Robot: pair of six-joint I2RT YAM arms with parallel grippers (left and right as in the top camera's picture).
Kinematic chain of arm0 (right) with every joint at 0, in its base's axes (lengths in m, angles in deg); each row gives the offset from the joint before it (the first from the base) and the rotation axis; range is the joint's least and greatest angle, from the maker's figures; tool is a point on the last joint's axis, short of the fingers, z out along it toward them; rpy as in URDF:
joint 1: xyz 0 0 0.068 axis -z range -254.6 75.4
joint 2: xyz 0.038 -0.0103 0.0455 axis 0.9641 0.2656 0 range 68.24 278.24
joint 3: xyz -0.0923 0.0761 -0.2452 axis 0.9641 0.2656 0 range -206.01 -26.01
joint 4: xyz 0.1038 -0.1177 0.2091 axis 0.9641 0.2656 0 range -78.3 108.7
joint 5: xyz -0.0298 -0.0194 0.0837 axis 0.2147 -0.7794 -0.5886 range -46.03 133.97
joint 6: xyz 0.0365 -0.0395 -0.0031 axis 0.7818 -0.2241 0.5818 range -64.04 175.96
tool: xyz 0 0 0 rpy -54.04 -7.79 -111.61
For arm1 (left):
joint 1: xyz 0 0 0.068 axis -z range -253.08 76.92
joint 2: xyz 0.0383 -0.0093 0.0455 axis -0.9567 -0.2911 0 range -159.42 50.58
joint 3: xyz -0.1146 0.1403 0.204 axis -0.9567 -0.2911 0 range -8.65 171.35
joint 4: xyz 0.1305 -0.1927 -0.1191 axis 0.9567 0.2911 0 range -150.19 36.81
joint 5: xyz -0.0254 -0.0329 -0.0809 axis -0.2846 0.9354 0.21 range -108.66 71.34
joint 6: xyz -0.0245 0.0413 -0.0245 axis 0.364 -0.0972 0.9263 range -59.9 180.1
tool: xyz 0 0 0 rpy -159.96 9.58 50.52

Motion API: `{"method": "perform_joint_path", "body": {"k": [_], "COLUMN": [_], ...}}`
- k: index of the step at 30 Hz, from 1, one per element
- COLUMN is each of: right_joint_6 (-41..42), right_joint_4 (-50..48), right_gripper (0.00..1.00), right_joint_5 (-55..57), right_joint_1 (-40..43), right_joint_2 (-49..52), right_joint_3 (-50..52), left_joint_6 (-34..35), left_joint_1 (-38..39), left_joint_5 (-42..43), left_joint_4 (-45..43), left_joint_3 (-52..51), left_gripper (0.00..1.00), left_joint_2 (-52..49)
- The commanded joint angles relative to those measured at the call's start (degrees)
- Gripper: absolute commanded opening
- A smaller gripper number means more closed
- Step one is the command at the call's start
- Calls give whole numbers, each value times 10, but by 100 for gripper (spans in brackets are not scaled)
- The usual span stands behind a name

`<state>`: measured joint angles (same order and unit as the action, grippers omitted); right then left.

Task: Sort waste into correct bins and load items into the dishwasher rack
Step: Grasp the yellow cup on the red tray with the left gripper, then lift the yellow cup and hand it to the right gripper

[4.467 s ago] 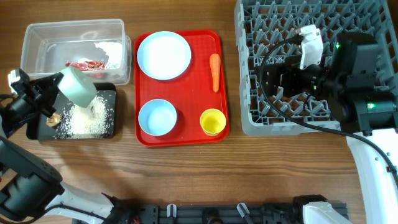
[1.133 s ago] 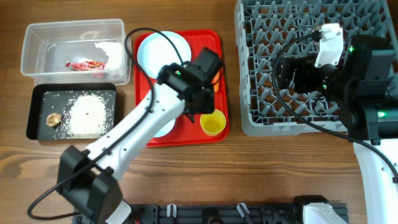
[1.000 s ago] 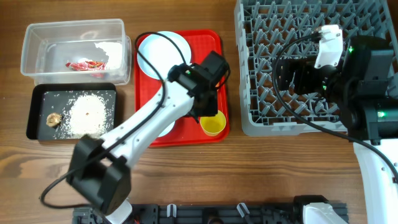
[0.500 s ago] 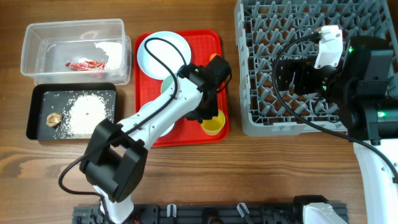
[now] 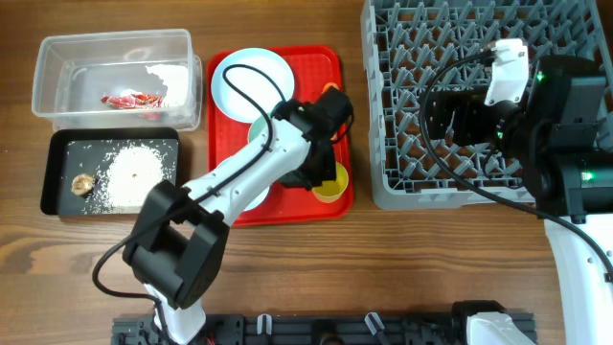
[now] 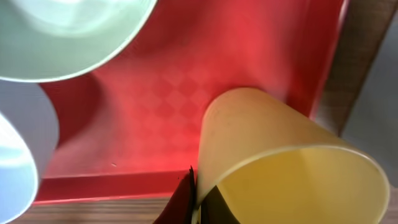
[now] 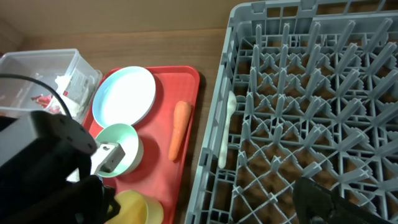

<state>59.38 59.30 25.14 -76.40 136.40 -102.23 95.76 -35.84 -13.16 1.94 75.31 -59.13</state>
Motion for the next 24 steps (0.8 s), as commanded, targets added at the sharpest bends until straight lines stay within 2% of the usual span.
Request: {"method": "perform_joint_path", "body": {"k": [1,9,18,21,24], "right_joint_6": [10,-9,-130,-177,-194], "right_joint_4": [-4,-15,-73,-88,-113], "right_gripper": [100,100,100,100,100], "right_joint_5": [-21,-124,-384,-507,-581], "right_joint_1": [2,2,2,2,2], "right_joint_2": [-5,-2,58,93,129], "right_joint_3": [-10,-10,2,2,2], "left_joint_6": [-43,-115,-146,-147,-147], "left_joint_1": [-53,-201,-316,-328,-329], "left_joint_5": [131,429,727,785,805], "left_joint_4": [5,-17,-63,-80,-85], "left_joint_3": [42,83,83,83,83], "left_gripper": [4,4,4,4,4], "left_joint_2": [28,70,70,70,70]}}
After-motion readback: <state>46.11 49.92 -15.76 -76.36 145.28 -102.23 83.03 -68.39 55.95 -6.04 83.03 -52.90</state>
